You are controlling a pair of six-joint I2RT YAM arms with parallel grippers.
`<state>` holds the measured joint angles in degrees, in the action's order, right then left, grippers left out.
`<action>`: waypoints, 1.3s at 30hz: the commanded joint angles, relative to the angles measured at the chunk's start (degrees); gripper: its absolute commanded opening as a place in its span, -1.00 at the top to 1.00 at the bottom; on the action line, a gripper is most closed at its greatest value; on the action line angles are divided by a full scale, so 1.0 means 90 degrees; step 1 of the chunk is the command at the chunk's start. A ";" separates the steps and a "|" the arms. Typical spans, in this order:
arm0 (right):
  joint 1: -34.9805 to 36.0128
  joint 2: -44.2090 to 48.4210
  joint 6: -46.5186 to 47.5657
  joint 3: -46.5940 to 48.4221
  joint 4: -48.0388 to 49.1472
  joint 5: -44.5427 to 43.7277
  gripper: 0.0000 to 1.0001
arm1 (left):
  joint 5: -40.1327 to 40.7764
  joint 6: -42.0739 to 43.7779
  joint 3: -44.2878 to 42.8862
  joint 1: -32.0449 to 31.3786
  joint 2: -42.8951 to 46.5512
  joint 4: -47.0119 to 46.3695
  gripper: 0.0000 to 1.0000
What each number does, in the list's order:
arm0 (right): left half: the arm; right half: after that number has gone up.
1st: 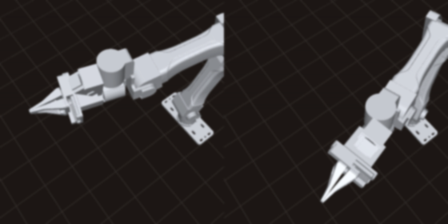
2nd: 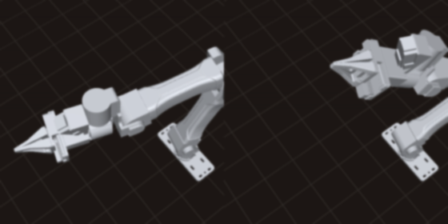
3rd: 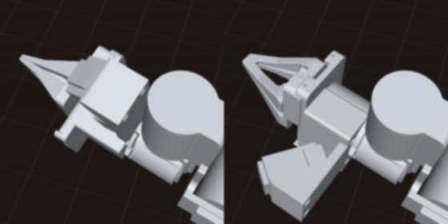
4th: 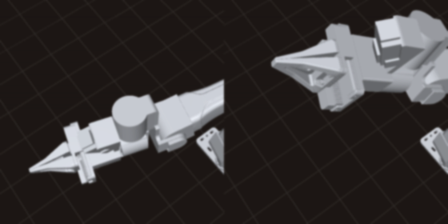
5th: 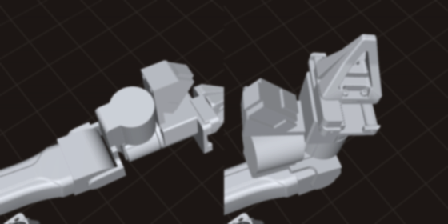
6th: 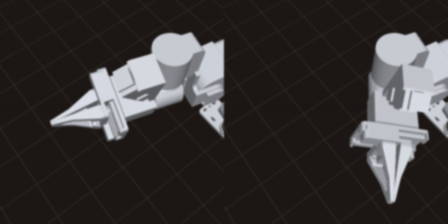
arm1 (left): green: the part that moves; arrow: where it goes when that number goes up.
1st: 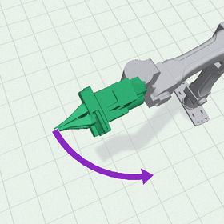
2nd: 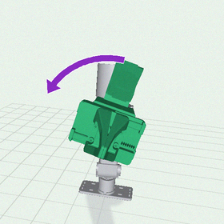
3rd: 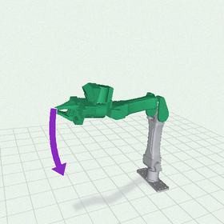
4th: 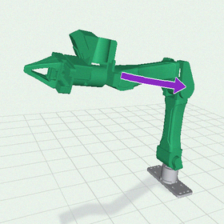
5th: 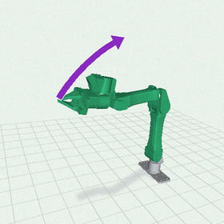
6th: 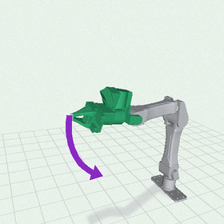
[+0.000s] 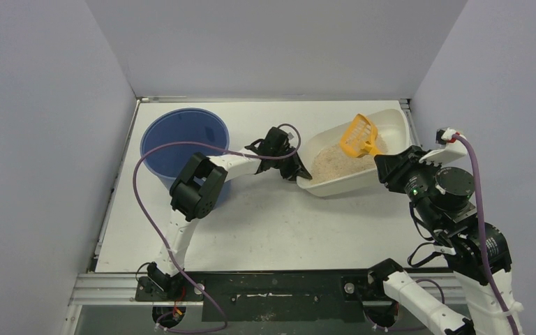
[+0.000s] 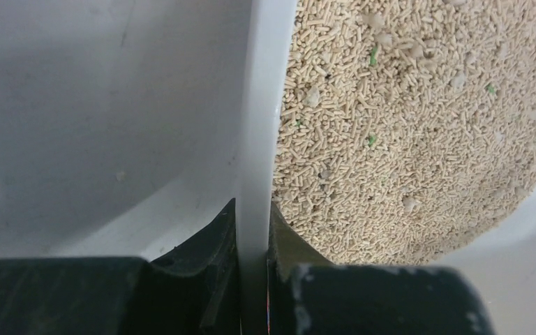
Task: Clean the litter box
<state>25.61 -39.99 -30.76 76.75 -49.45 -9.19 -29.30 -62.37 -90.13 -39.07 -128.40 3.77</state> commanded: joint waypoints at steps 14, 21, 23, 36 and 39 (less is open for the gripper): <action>0.0153 -0.0094 -0.0101 0.0229 0.0331 -0.0304 1.00 | -0.0790 -0.1218 -0.0671 -0.0004 0.0919 -0.0541 1.00; 0.0160 -0.0071 -0.0141 0.0165 0.0315 -0.0356 1.00 | -0.0828 -0.1398 -0.0389 0.0102 0.1005 -0.0835 1.00; 0.0161 -0.0022 -0.0161 0.0044 0.0414 -0.0400 1.00 | -0.0868 -0.1759 -0.0208 0.0424 0.0850 -0.1241 1.00; 0.0174 0.0033 -0.0265 -0.0058 0.0346 -0.0305 1.00 | -0.0345 -0.0059 -0.0249 0.0183 0.1326 0.0374 1.00; 0.0192 -0.0040 -0.0232 -0.0034 0.0276 -0.0156 1.00 | 0.0177 0.1190 -0.0934 0.0096 0.1235 0.1760 1.00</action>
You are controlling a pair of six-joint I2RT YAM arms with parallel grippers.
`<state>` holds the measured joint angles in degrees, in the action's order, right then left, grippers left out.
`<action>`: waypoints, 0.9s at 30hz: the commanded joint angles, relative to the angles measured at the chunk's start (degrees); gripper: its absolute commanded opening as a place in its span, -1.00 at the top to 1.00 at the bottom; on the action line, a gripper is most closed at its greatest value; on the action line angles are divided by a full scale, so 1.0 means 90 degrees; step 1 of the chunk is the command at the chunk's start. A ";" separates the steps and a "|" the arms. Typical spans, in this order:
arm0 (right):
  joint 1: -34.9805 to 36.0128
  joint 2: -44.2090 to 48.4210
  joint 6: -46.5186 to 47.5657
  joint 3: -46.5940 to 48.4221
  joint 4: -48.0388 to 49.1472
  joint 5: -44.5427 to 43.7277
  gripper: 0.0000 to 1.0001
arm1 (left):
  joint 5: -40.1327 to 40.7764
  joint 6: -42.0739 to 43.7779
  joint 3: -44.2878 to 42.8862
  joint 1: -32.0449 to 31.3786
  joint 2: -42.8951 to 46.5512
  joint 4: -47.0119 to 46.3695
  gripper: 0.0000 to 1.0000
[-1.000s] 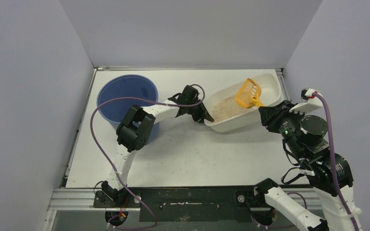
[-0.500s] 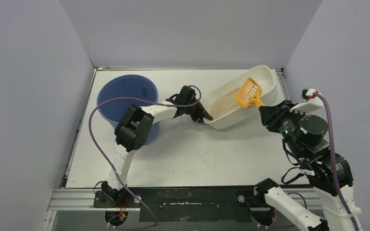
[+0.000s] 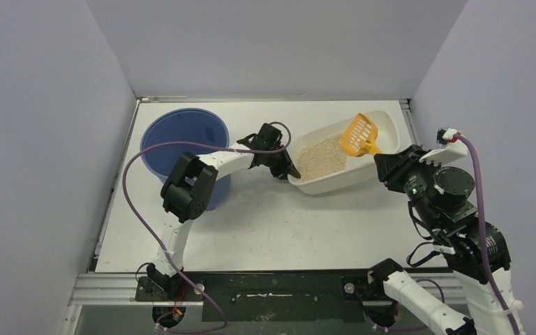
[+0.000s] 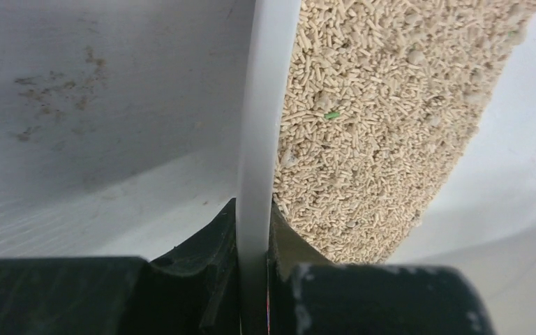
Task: Clean the litter box
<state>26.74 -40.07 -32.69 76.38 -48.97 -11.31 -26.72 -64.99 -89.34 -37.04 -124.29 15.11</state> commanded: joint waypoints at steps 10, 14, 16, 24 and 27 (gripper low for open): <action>0.0075 -0.0263 0.0171 -0.0243 -0.0321 0.0408 1.00 | 0.1581 0.3575 -0.0208 -0.0166 0.1389 0.1460 1.00; 0.0072 -0.0432 0.0205 -0.0400 -0.0648 0.0611 1.00 | 0.2211 0.4177 0.0308 -0.0221 0.1768 0.1419 1.00; 0.0075 -0.0512 0.0220 -0.0420 -0.0819 0.0675 1.00 | 0.2405 0.4419 0.0632 -0.0221 0.1954 0.1400 1.00; 0.0075 -0.0823 0.0002 -0.0577 -0.1620 0.1193 1.00 | 0.2915 0.5009 0.1541 -0.0260 0.2594 0.1133 1.00; 0.0063 -0.0869 -0.0104 -0.0756 -0.1832 0.1669 1.00 | 0.3182 0.5173 0.1876 -0.0374 0.2819 0.0995 1.00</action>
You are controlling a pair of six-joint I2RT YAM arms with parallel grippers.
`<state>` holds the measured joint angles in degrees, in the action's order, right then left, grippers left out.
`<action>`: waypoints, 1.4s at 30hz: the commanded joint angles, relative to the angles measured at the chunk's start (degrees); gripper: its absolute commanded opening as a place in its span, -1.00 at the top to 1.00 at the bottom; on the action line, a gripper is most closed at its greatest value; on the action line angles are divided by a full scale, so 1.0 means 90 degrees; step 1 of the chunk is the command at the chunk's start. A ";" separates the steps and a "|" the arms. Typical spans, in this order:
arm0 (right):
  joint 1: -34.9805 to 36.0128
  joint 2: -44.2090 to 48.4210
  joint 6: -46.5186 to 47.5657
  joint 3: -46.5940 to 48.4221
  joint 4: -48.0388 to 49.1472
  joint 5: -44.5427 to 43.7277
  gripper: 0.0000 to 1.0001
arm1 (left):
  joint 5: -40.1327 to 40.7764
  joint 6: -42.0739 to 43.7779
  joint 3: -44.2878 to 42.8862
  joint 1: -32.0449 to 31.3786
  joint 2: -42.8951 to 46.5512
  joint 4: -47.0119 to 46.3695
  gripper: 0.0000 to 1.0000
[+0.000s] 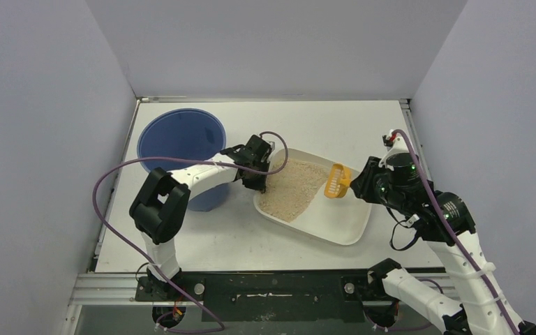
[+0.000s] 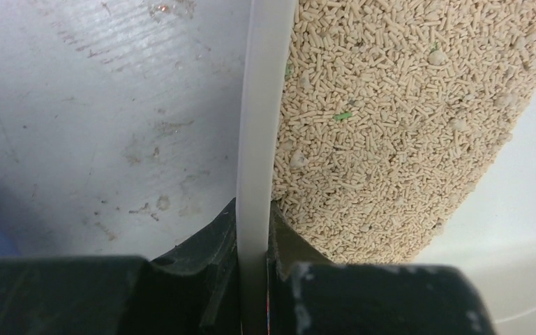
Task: Clean the litter box
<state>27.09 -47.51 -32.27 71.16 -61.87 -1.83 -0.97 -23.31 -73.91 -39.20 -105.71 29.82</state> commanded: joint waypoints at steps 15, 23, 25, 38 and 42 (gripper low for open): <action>0.0025 0.0208 -0.0271 -0.0981 -0.0856 0.1870 1.00 | 0.1133 0.0855 0.1723 -0.0511 0.1984 -0.2410 1.00; 0.0025 0.1053 -0.0594 -0.1818 -0.0373 0.1824 1.00 | 0.1144 0.0888 0.1995 -0.0532 0.2104 -0.2829 1.00; 0.0020 0.1137 -0.0707 -0.2025 -0.0268 0.1772 1.00 | 0.1124 0.0850 0.1924 -0.0529 0.1962 -0.2725 1.00; 0.0027 0.2062 -0.1864 -0.4181 0.1128 0.2053 1.00 | 0.0971 0.0421 0.1591 -0.0528 0.1200 -0.2210 1.00; 0.0024 0.2001 -0.2064 -0.4808 0.1715 0.2427 1.00 | 0.0950 0.0294 0.1602 -0.0529 0.1146 -0.2277 1.00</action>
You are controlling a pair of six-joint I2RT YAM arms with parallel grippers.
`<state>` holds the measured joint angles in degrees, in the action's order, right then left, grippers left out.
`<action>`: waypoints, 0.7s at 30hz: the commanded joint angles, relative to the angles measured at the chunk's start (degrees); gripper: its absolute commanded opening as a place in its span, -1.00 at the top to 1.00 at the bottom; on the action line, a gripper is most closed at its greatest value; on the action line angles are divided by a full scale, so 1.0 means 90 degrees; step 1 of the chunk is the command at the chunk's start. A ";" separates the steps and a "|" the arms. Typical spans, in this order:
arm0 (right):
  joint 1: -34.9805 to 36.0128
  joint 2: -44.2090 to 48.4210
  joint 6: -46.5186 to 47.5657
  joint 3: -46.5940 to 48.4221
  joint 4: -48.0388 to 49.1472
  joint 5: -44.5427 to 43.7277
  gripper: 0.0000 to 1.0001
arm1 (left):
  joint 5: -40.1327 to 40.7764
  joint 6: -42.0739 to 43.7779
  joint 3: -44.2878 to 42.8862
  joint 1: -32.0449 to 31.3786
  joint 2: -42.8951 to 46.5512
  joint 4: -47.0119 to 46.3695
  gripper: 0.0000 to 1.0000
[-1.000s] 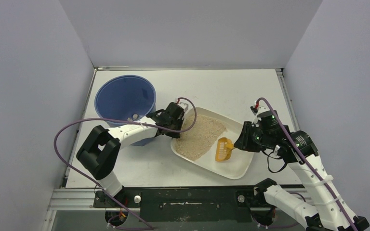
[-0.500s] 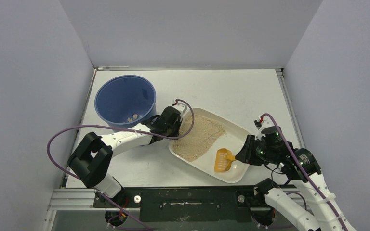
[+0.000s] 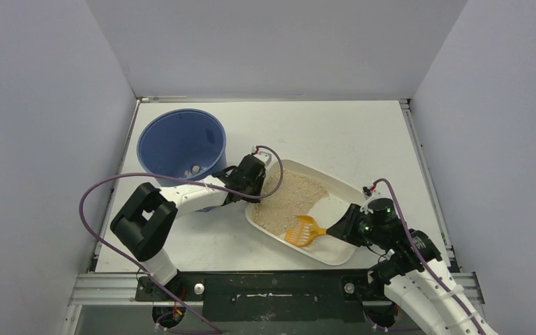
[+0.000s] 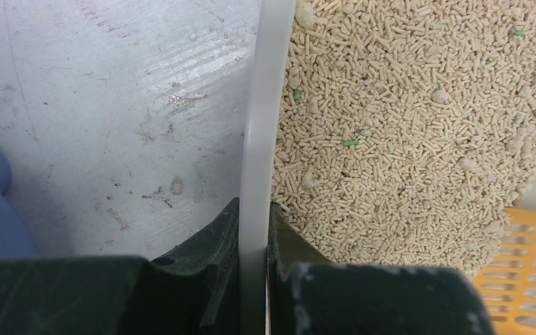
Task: Clean the litter box
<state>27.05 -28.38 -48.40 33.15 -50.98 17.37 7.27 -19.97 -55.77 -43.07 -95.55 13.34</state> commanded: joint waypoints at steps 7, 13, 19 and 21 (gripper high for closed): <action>0.0019 -0.1000 -0.0205 -0.1402 0.1996 0.1179 1.00 | -0.0043 -0.0314 -0.0635 -0.0108 -0.0262 -0.0420 1.00; 0.0018 -0.2380 -0.0214 -0.1856 0.4079 0.1916 1.00 | -0.0037 -0.0546 -0.0729 -0.0179 -0.0313 -0.0500 1.00; 0.0028 -0.3635 -0.0390 -0.1915 0.5837 0.2502 1.00 | 0.0014 -0.0681 -0.0738 -0.0263 -0.0313 -0.0571 1.00; 0.0019 -0.3782 -0.0442 -0.1897 0.6142 0.2606 1.00 | 0.0009 -0.0764 -0.0732 -0.0268 -0.0319 -0.0598 1.00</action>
<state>26.57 -57.54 -51.94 17.82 -4.23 39.88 7.62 -21.21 -58.17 -43.13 -98.35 13.43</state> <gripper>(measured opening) 0.232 0.113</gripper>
